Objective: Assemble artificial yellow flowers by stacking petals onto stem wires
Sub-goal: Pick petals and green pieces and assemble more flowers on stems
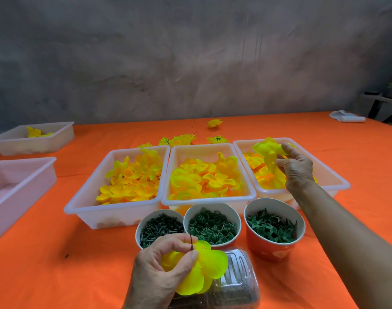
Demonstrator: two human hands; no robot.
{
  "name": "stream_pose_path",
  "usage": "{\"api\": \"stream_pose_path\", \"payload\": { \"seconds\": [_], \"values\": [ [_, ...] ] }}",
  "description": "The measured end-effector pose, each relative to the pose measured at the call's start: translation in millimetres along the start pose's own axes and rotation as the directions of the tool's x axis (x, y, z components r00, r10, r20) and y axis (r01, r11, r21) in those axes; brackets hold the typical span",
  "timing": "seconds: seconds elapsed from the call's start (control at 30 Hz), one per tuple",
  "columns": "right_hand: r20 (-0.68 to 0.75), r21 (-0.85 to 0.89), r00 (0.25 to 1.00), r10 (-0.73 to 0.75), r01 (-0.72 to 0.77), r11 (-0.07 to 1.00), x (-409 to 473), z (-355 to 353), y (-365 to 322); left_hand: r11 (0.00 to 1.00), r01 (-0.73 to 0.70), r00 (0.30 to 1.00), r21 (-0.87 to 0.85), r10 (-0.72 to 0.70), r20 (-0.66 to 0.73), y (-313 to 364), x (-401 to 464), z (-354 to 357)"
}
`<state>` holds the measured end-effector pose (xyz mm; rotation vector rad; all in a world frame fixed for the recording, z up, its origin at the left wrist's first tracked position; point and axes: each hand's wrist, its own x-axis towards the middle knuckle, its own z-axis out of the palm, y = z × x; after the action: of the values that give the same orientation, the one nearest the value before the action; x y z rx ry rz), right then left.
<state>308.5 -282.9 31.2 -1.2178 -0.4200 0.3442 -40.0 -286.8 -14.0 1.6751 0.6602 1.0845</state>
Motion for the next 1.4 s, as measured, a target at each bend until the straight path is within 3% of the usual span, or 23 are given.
{"api": "stream_pose_path", "payload": {
  "seconds": [0.27,0.47,0.6,0.73,0.87,1.0,1.13,1.23,1.4],
  "values": [
    [-0.103,-0.092,0.972,-0.211,0.202,0.975,-5,9,-7,1.000,0.000,1.000,-0.008,0.000,-0.006,-3,1,1],
    [-0.110,0.026,0.993,-0.050,0.053,0.998,-7,11,-9,1.000,0.005,1.000,-0.021,-0.005,-0.014,-2,1,1],
    [-0.022,0.131,0.997,0.078,-0.074,0.989,-10,21,-10,0.999,0.018,1.000,-0.027,-0.019,-0.017,-1,-1,1],
    [-0.008,-0.164,1.000,-0.028,0.026,0.986,-11,21,0,0.999,0.033,0.999,-0.030,-0.034,-0.011,2,-1,2],
    [-0.103,-0.525,0.970,-0.219,0.134,0.841,-13,10,5,0.999,0.034,0.999,-0.024,-0.034,-0.010,5,-2,2],
    [-0.111,-0.729,0.942,-0.316,0.139,0.671,-18,7,0,0.999,0.022,1.000,-0.027,-0.022,-0.008,5,-1,1],
    [-0.103,-0.809,0.953,-0.284,0.086,0.582,-19,8,-7,0.999,0.017,1.000,-0.036,-0.017,-0.005,5,-1,2],
    [-0.154,-0.768,0.956,-0.250,0.044,0.639,-21,12,-14,0.999,0.025,1.000,-0.033,-0.025,0.000,6,-1,2],
    [-0.207,-0.531,0.972,-0.111,-0.016,0.847,-27,18,-32,0.999,0.035,0.999,-0.027,-0.036,-0.002,4,-2,2]
  ]
}}
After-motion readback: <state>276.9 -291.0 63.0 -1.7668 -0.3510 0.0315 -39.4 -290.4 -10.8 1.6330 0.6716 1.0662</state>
